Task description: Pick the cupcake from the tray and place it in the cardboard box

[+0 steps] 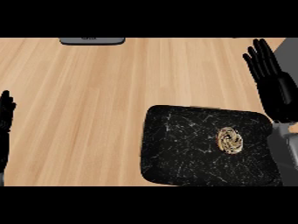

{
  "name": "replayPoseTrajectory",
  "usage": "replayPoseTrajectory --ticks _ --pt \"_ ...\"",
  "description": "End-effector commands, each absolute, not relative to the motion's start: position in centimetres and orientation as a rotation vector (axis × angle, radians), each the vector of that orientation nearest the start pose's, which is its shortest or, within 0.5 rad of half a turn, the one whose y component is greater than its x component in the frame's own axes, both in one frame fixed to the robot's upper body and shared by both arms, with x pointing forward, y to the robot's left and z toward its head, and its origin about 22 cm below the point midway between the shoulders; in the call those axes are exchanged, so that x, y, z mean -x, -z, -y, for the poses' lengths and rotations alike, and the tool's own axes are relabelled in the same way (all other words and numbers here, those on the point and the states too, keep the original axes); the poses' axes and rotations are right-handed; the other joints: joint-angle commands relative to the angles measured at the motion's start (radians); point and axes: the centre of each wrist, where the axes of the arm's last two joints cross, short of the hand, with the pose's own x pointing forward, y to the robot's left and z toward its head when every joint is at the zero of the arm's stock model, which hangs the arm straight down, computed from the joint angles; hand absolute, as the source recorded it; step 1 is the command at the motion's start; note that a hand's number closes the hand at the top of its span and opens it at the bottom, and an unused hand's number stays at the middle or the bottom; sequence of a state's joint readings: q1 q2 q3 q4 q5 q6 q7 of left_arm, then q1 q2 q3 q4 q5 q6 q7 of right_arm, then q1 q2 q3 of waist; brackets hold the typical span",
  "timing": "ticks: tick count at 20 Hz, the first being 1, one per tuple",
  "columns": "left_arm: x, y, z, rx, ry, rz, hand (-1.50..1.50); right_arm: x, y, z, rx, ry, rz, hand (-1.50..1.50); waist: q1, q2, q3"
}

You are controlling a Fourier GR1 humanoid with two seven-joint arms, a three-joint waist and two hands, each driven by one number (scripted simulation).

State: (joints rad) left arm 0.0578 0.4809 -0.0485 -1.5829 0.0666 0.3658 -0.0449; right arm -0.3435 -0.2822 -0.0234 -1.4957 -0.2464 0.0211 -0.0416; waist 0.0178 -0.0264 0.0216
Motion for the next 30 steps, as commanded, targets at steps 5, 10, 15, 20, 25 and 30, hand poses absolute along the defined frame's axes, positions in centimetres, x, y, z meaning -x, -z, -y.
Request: replayPoseTrajectory --ticks 5,10,15,20,25,30 --pt "-22.7 -1.5 -31.9 -0.496 0.266 1.523 0.0 -26.1 -6.9 36.7 -0.03 -0.113 2.263 -1.5 -0.11 0.032 -0.011" --pt "-22.5 -0.3 -30.3 -0.395 0.319 1.49 0.0 -21.1 -0.1 42.4 0.394 0.233 2.211 -1.5 -0.099 0.05 -0.009" --pt "-23.9 -0.3 -29.8 -0.366 0.349 1.481 0.0 -17.9 0.1 44.8 0.371 -0.2 2.46 -1.5 -0.071 0.037 -0.016" --pt "-24.7 0.1 -30.0 -0.343 0.394 1.465 0.0 -12.6 1.4 46.3 0.587 -0.523 2.261 -1.5 -0.047 0.029 -0.02" --pt "-25.3 0.7 -29.3 -0.327 0.389 1.466 0.0 -9.7 -0.6 44.1 0.584 -0.673 2.141 -1.5 -0.039 0.025 -0.023" --pt "-25.9 0.9 -28.0 -0.336 0.408 1.467 0.0 -8.0 -5.9 42.9 0.667 -0.776 1.992 -1.5 -0.033 0.025 -0.023"
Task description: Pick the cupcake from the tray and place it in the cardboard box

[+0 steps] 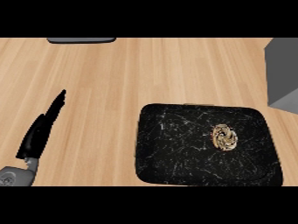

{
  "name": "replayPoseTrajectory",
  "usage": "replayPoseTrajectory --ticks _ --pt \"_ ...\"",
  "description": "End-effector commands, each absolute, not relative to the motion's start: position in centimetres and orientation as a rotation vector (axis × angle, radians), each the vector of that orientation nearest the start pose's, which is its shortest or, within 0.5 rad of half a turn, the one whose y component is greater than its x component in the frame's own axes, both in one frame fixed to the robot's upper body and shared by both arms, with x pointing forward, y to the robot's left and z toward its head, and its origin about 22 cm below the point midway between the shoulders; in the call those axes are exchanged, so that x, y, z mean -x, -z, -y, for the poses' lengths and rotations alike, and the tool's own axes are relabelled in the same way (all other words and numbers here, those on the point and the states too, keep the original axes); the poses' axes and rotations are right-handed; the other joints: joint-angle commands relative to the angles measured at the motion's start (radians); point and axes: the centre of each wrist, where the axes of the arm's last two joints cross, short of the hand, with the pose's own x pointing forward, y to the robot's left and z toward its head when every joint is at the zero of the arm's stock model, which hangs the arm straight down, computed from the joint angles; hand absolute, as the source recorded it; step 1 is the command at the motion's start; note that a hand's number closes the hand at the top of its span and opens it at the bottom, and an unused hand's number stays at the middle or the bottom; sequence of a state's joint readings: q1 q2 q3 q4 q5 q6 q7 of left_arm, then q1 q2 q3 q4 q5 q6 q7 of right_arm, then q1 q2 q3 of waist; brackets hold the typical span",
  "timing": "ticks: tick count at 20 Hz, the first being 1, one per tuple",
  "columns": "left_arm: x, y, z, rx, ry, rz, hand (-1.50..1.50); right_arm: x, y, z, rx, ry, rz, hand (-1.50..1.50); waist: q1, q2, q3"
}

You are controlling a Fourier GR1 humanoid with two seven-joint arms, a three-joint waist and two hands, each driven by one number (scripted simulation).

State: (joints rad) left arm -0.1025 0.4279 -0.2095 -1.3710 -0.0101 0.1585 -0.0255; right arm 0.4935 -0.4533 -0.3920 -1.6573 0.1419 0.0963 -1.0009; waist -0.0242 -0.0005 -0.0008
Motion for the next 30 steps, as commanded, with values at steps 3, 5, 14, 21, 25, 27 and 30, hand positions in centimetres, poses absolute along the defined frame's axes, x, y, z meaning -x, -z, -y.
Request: replayPoseTrajectory --ticks 3,5,14,21,25,27,30 --pt "-25.5 1.1 -28.8 -0.349 0.414 1.466 0.0 -7.0 -5.1 39.7 0.709 -0.815 1.945 -1.5 0.016 0.0 0.0" --pt "-27.5 -1.1 -28.3 -0.327 0.398 1.47 0.0 -7.4 -5.5 38.6 0.76 -0.809 1.898 -1.5 0.016 0.0 0.0" --pt "-27.6 -0.5 -28.3 -0.326 0.419 1.487 0.0 -10.1 -5.2 34.1 0.789 -0.861 1.739 -1.5 0.023 0.0 0.001" --pt "-26.1 1.3 -28.4 -0.315 0.428 1.477 0.0 -12.3 -6.0 31.6 0.732 -0.886 1.667 -1.5 0.025 0.0 0.001" --pt "-26.3 -0.7 -29.4 -0.324 0.427 1.476 0.0 -12.6 -4.5 32.0 0.755 -0.898 1.68 -1.5 0.024 -0.001 0.001" --pt "-27.4 -0.6 -29.5 -0.348 0.41 1.484 0.0 -12.3 -3.5 31.4 0.792 -0.893 1.709 -1.5 0.02 0.0 0.001" --pt "-28.2 -0.7 -30.1 -0.323 0.402 1.46 0.0 -14.7 -2.8 31.1 0.821 -0.856 1.778 -1.5 0.022 0.0 0.001"
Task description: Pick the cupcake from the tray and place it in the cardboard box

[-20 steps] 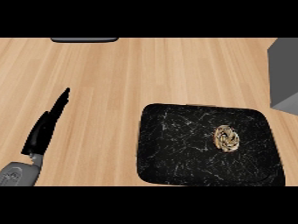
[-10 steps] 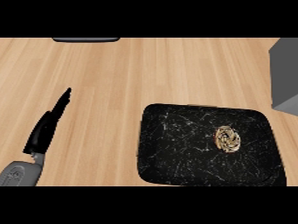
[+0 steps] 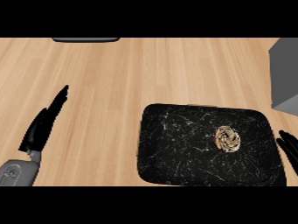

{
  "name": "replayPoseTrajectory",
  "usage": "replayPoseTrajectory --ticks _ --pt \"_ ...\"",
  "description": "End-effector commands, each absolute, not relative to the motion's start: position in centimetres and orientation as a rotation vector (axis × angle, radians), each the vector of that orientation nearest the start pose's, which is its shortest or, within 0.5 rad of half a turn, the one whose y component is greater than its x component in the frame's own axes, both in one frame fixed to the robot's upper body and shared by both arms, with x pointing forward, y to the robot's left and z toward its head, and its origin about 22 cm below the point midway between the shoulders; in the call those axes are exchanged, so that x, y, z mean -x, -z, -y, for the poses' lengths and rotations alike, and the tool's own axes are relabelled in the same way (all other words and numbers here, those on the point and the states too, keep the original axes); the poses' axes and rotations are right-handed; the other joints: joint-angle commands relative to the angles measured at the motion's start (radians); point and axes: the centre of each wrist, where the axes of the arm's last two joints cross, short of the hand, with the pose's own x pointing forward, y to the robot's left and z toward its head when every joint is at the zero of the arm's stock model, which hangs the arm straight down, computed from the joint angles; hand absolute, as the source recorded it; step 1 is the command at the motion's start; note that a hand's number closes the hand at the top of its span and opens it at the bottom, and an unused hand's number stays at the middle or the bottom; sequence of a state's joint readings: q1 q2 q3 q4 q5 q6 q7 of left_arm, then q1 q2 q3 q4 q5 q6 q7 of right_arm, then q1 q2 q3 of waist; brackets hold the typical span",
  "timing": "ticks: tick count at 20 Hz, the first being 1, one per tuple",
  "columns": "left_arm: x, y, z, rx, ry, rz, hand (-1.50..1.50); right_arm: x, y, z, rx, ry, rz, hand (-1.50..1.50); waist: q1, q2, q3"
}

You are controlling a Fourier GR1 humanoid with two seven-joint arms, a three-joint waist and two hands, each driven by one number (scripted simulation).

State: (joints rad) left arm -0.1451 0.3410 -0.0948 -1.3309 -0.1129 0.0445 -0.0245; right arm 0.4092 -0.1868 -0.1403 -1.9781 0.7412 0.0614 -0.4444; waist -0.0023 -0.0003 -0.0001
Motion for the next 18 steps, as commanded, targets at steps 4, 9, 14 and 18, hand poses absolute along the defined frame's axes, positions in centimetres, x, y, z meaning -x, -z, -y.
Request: replayPoseTrajectory --ticks 4,9,14,18 --pt "-26.5 0.3 -30.7 -0.321 0.405 1.467 0.0 -15.4 -5.6 30.7 0.839 -0.915 1.749 -1.5 0.002 0.0 0.0" --pt "-28.0 0.2 -28.3 -0.32 0.404 1.463 0.0 -17.1 -4.6 30.1 0.81 -0.967 1.696 -1.5 0.001 0.0 0.0" --pt "-27.3 1.0 -29.0 -0.328 0.406 1.476 0.0 -17.4 -3.6 28.8 0.813 -0.959 1.663 -1.5 0.0 0.0 0.0" --pt "-26.2 0.1 -27.1 -0.321 0.411 1.467 0.0 -17.1 -0.1 29.5 0.824 -0.936 1.659 -1.5 0.003 -0.001 0.0"
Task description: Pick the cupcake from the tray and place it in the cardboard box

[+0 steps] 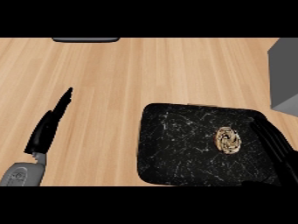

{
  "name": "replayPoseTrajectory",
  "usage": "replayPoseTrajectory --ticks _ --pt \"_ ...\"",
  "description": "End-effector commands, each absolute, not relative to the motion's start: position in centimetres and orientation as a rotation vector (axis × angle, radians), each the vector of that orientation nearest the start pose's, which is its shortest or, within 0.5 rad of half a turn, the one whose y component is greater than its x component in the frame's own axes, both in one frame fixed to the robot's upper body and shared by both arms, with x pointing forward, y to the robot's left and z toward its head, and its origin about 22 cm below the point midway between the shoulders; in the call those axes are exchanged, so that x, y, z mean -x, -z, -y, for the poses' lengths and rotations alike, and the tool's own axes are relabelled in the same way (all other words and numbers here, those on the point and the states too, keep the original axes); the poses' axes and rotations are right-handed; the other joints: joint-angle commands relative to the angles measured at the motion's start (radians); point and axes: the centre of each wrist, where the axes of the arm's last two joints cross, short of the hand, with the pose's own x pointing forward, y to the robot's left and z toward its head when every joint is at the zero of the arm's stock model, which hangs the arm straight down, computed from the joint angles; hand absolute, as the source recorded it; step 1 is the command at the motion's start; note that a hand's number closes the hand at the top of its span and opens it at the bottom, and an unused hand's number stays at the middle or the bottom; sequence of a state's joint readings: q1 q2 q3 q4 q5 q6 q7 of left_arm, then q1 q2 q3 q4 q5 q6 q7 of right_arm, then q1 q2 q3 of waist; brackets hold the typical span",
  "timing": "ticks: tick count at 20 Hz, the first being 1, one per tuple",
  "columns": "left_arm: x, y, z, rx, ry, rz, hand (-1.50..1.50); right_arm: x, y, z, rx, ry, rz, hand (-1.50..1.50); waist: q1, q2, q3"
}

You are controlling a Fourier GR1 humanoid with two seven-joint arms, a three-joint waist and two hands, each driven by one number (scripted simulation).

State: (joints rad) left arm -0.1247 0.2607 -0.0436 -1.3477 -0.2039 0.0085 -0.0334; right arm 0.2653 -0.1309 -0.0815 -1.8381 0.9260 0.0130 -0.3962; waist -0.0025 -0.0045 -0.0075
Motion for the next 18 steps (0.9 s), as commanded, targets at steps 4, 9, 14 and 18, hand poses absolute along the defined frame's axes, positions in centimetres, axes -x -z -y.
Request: replayPoseTrajectory --ticks 4,9,14,18 --pt "-26.6 -0.6 -29.5 -0.326 0.425 1.481 0.0 -19.8 -3.1 28.9 0.819 -0.946 1.664 -1.5 0.005 0.004 0.008" --pt "-27.7 1.3 -28.8 -0.335 0.413 1.496 0.0 -20.1 -2.0 26.4 0.763 -0.974 1.673 -1.5 -0.001 0.005 0.007" --pt "-28.3 -0.6 -28.4 -0.32 0.403 1.474 0.0 -21.4 -0.6 26.4 0.758 -0.977 1.653 -1.5 0.002 0.004 0.008" --pt "-27.5 0.0 -28.4 -0.318 0.42 1.48 0.0 -21.6 0.6 26.4 0.745 -0.989 1.661 -1.5 0.003 0.005 0.008"
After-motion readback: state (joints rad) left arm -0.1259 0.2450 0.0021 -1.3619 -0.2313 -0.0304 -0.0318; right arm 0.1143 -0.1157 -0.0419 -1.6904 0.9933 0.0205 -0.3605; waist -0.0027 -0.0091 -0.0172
